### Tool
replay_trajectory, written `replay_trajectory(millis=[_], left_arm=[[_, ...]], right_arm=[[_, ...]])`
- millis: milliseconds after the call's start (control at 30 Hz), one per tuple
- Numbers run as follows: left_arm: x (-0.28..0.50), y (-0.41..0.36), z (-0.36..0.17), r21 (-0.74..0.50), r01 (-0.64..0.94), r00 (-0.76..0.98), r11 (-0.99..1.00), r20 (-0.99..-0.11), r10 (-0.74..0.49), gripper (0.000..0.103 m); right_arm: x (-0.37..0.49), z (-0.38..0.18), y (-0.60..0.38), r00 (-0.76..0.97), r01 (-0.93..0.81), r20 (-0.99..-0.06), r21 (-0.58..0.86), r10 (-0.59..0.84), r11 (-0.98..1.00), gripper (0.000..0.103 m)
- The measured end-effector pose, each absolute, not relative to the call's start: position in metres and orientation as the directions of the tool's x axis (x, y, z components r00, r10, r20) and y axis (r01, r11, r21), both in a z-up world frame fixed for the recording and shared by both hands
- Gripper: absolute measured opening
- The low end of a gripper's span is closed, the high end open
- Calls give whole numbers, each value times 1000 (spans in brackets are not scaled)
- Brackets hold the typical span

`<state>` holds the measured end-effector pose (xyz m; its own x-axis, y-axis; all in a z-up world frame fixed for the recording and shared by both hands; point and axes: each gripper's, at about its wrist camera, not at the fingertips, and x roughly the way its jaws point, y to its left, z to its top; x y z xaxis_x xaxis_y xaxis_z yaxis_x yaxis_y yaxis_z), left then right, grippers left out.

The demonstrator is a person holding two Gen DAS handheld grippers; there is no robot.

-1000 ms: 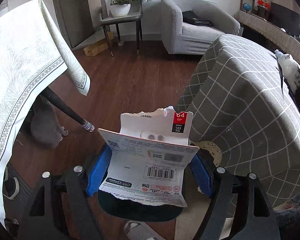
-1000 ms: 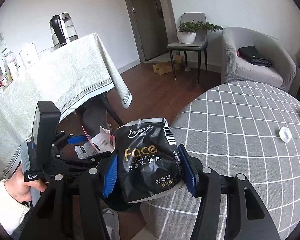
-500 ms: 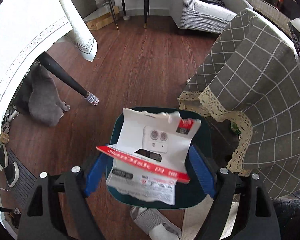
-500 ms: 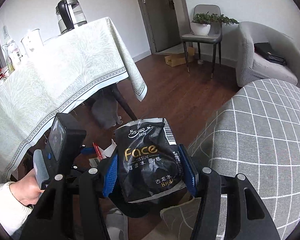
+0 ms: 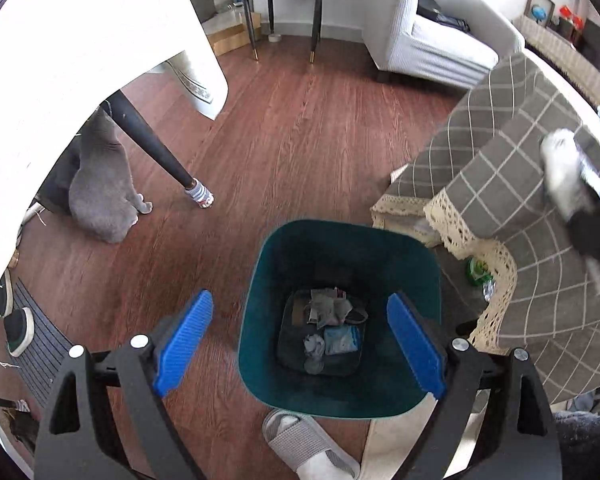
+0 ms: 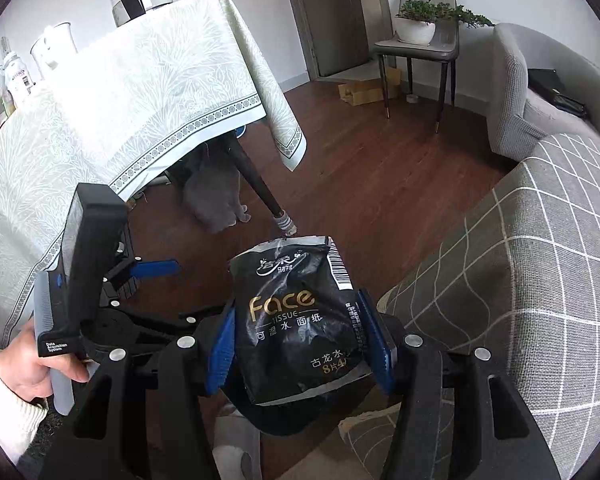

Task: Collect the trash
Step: 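Open the left tool to drop the card while the right tool drops the black bag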

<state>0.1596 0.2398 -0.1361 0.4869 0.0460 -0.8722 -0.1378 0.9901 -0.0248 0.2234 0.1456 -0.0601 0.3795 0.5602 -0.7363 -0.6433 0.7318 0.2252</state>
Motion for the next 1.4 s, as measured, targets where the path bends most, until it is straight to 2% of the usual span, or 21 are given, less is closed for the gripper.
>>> replay_trajectory(millis=[333,467,833,933,1000,1033,1400], left_arm=[[153,254,-96,-80,-176,585,981,-810,39,76],[150,254,-82,-97,-171,623,980,-782,31,74],[142,254,-44,-176,-160,704,971,-710,-13,55],[140,248,-34,-187,-137,721,973,-692,-32,53],[138,243,-27,-191,-121,732,974,-680,-43,50],[138,241,-24,-191,-112,737,975,-674,-47,48],[133,229,0,-238,-76,780,968,-620,-91,46]], right_arm=[[226,-85,167,332,-651,-778,220,533,726,57],[226,-96,176,311,-660,-797,211,518,721,57],[224,-128,202,260,-681,-840,191,477,707,58],[223,-136,209,250,-688,-847,186,469,701,64],[221,-139,212,235,-698,-846,196,479,689,79],[220,-139,211,230,-703,-847,197,480,684,81],[206,-130,197,245,-731,-845,161,475,663,81]])
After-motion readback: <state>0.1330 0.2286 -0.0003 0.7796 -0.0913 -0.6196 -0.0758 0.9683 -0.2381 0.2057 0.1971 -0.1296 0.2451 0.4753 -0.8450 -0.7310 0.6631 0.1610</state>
